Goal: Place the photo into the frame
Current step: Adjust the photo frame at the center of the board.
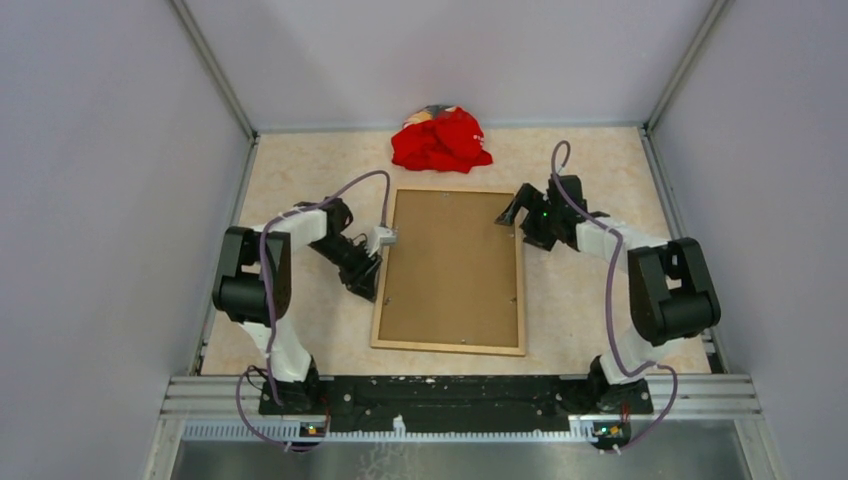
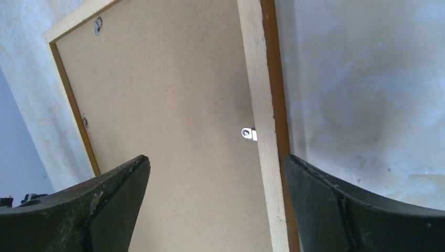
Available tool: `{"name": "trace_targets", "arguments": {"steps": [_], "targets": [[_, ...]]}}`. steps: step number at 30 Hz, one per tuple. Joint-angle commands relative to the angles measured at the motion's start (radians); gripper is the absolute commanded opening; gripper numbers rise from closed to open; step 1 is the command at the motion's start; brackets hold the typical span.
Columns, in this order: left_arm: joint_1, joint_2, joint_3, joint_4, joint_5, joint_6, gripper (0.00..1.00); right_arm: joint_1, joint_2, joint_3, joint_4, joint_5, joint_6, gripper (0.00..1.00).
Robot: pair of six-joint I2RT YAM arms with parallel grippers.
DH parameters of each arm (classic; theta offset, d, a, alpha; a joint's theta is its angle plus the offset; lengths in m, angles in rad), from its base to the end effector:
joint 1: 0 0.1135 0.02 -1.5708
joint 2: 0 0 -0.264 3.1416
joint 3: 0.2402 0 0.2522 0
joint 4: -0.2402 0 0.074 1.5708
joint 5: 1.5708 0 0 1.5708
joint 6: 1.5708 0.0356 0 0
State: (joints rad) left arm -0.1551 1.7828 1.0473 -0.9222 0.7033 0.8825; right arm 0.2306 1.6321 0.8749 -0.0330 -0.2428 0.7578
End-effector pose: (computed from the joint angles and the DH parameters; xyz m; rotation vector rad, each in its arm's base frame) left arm 0.2816 -0.0673 0.1509 1.3487 2.4521 -1.0028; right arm 0.3211 0.0842 0.1752 0.5222 2.4093 0.7449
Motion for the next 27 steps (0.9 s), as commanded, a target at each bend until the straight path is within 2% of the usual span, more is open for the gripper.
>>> {"name": "trace_targets", "arguments": {"steps": [1,4,6,9,12,19,23,27], "targets": [[0.035,0.006,0.018,-0.047,0.062,0.033,0.42,-0.010,-0.059,0.073,-0.090,0.076,-0.078,0.99],[0.104,0.041,0.084,-0.122,0.127,0.057,0.45,0.003,-0.169,0.028,-0.099,0.107,-0.070,0.96],[0.137,0.063,0.125,-0.170,0.176,0.070,0.46,0.056,-0.247,-0.004,-0.094,0.115,-0.056,0.94],[0.144,0.082,0.144,-0.169,0.225,0.040,0.48,0.194,-0.326,-0.036,-0.085,0.143,-0.022,0.91],[0.140,0.116,0.172,-0.130,0.268,-0.052,0.49,0.365,-0.344,-0.066,-0.031,0.162,0.023,0.89],[0.131,0.205,0.213,-0.024,0.279,-0.187,0.48,0.667,-0.193,-0.048,0.142,0.182,0.083,0.86],[0.124,0.220,0.213,0.007,0.268,-0.214,0.43,0.771,-0.041,0.021,0.225,0.156,0.109,0.84],[0.119,0.232,0.213,0.016,0.264,-0.226,0.38,0.821,0.096,0.096,0.281,0.133,0.124,0.82]]}}
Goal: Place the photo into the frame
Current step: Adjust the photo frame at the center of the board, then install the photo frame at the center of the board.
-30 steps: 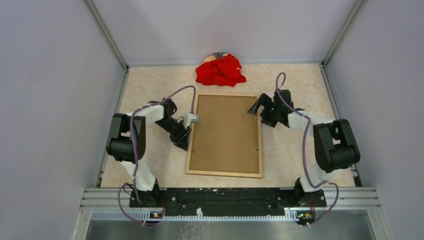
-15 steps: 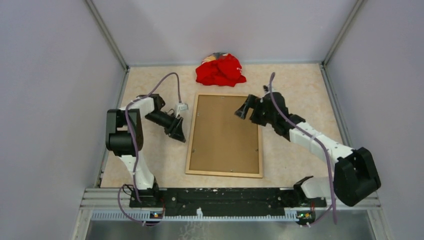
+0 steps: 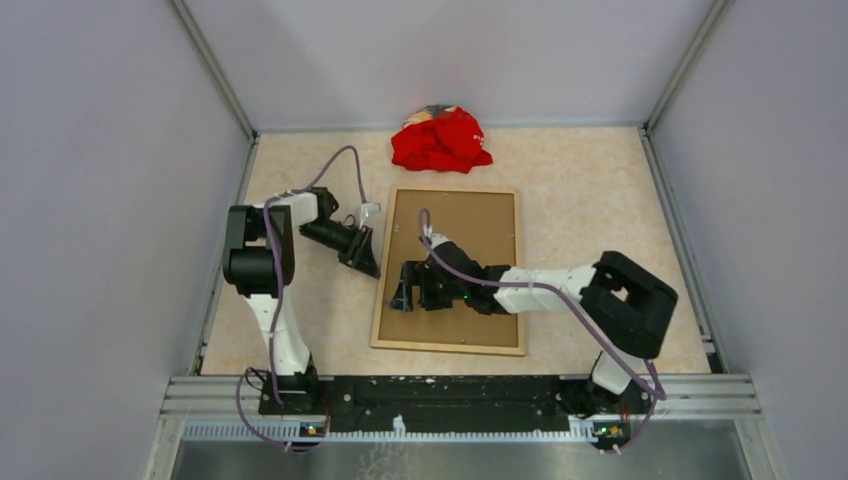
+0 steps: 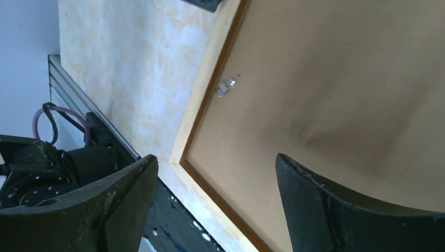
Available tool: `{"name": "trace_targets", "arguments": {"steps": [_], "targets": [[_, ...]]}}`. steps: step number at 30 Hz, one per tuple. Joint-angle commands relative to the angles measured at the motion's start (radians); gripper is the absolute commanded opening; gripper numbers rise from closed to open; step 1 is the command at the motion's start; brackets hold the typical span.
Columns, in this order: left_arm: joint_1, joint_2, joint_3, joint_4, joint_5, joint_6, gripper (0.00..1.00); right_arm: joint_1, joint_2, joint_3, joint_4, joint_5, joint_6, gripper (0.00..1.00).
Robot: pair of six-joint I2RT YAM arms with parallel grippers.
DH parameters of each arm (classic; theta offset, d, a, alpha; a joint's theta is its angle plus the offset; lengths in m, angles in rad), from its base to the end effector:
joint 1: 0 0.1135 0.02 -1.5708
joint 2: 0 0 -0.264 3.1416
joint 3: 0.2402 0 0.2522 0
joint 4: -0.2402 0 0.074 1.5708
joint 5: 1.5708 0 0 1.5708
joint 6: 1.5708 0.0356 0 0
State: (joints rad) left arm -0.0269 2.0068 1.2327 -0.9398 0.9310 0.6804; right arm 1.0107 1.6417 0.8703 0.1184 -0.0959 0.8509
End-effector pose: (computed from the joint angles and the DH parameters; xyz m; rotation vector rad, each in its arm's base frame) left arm 0.3341 -0.0376 0.1302 0.8317 2.5294 -1.3271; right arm 0.1794 0.2925 0.1826 -0.2549 2.4515 1.0471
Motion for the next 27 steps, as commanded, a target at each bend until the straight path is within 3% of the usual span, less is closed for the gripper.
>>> {"name": "trace_targets", "arguments": {"steps": [1,13,27], "targets": [[-0.009,0.010,0.027,0.032,0.035,-0.025,0.38,0.048,0.120,0.117,0.139,-0.018,0.035,0.81],[-0.017,0.011,0.018,0.060,0.014,-0.045,0.30,0.063,0.274,0.212,0.175,-0.040,0.062,0.79],[-0.019,-0.004,0.008,0.059,0.002,-0.038,0.28,0.062,0.329,0.232,0.194,-0.055,0.088,0.78]]}}
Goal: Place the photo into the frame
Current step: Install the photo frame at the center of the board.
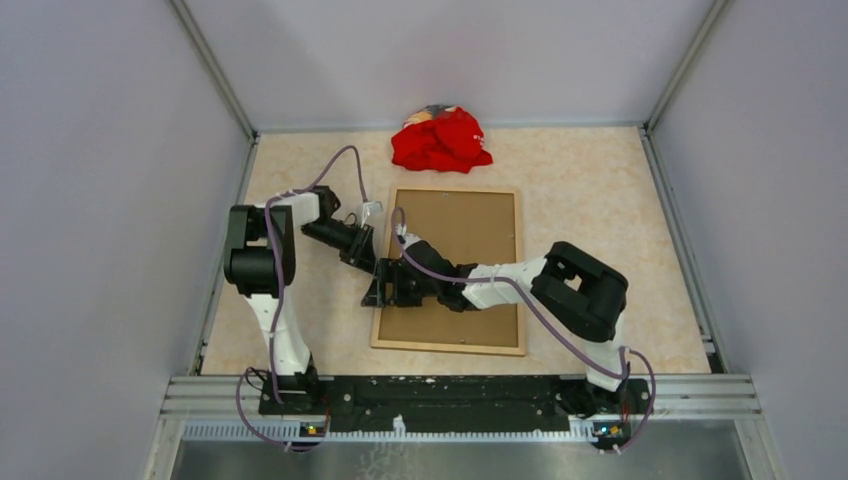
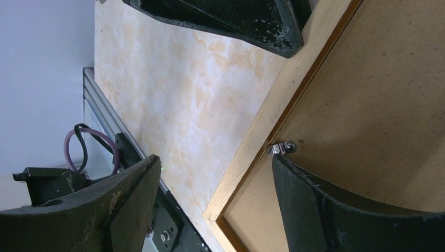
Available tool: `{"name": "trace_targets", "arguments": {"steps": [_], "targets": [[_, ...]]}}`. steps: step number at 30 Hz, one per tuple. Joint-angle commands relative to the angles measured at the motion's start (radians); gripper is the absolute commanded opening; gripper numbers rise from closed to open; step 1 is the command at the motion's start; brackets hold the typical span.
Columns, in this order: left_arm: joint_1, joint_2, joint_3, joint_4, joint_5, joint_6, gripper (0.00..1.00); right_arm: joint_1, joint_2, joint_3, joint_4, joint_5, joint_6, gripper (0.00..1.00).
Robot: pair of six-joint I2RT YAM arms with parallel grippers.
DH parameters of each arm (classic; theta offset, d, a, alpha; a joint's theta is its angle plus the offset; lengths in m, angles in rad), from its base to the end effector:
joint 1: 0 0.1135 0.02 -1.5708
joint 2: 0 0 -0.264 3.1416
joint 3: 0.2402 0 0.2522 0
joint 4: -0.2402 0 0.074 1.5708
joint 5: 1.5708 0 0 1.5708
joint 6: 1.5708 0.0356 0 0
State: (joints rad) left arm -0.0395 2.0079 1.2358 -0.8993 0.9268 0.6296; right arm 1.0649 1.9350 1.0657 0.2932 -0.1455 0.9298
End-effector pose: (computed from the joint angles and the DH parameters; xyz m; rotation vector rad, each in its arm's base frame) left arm 0.3381 -0.0419 0.1299 0.8107 2.5359 -1.3114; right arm 0.1940 0.3608 0.1523 -0.2615 2.4322 1.2113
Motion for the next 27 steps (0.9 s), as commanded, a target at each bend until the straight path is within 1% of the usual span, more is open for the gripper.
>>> {"name": "trace_targets", "arguments": {"steps": [1,20,23,27], "targets": [[-0.007,-0.006,0.004,0.020,0.005,0.014,0.28,0.008,0.038,0.038,0.019,-0.006,0.010,0.78],[-0.007,-0.021,-0.010,0.010,-0.003,0.035,0.28,0.007,0.053,0.054,0.009,0.008,0.005,0.77],[-0.007,-0.021,-0.007,0.007,-0.006,0.036,0.28,0.005,0.031,0.051,-0.004,0.012,-0.004,0.77],[-0.007,-0.024,-0.002,0.004,-0.005,0.036,0.28,-0.006,-0.040,0.017,-0.007,0.010,-0.015,0.77]]}}
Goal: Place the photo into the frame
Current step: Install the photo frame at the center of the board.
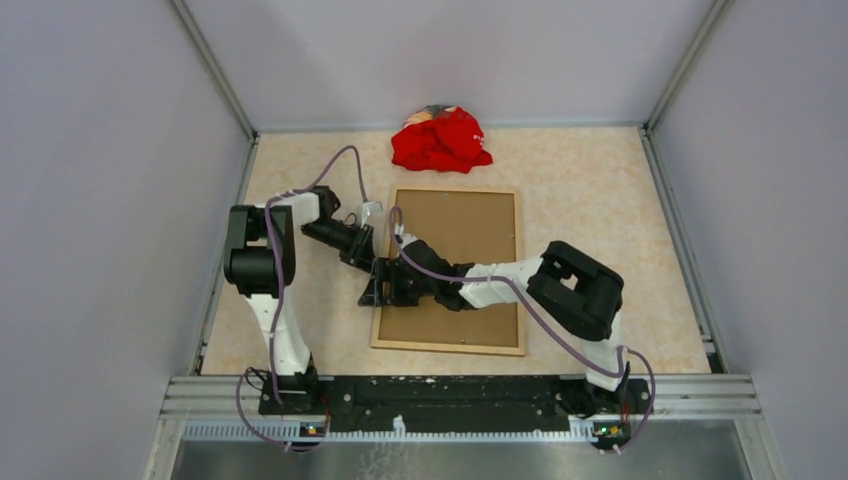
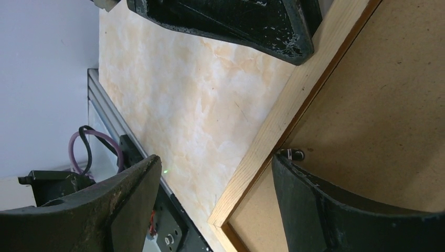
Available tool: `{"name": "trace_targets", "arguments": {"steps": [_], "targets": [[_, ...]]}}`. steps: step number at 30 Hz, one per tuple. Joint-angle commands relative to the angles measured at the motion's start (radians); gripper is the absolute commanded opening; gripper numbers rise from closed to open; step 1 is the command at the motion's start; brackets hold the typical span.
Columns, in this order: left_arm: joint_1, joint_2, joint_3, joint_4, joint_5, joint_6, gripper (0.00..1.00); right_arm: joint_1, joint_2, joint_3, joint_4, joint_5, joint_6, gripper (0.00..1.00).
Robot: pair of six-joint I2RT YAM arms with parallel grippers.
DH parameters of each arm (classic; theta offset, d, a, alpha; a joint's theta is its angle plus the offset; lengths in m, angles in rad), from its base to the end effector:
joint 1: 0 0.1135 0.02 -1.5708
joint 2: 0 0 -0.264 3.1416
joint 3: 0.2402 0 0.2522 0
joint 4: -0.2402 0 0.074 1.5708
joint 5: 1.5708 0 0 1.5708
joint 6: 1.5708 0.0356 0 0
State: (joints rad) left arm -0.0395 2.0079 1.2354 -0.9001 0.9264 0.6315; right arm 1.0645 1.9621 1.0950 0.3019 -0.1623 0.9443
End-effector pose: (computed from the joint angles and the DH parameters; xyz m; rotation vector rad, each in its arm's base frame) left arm 0.3380 -0.0418 0.1298 0.8125 2.5358 -1.3112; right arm 0.1972 0.3676 0.1511 -0.2559 2.4333 1.2409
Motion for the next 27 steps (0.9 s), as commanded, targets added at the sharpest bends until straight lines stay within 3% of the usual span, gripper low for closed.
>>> {"name": "trace_targets", "arguments": {"steps": [1,11,27], "targets": [[-0.007,-0.024,-0.001,0.004,-0.004,0.034,0.28,-0.007,-0.084,-0.024,-0.021,0.027,-0.031,0.77],[-0.007,-0.021,-0.003,0.003,-0.001,0.035,0.28,-0.008,-0.087,-0.112,0.031,-0.014,0.014,0.77],[-0.007,-0.032,-0.007,-0.005,-0.002,0.046,0.28,-0.023,-0.007,-0.007,0.004,0.031,-0.012,0.77]]}}
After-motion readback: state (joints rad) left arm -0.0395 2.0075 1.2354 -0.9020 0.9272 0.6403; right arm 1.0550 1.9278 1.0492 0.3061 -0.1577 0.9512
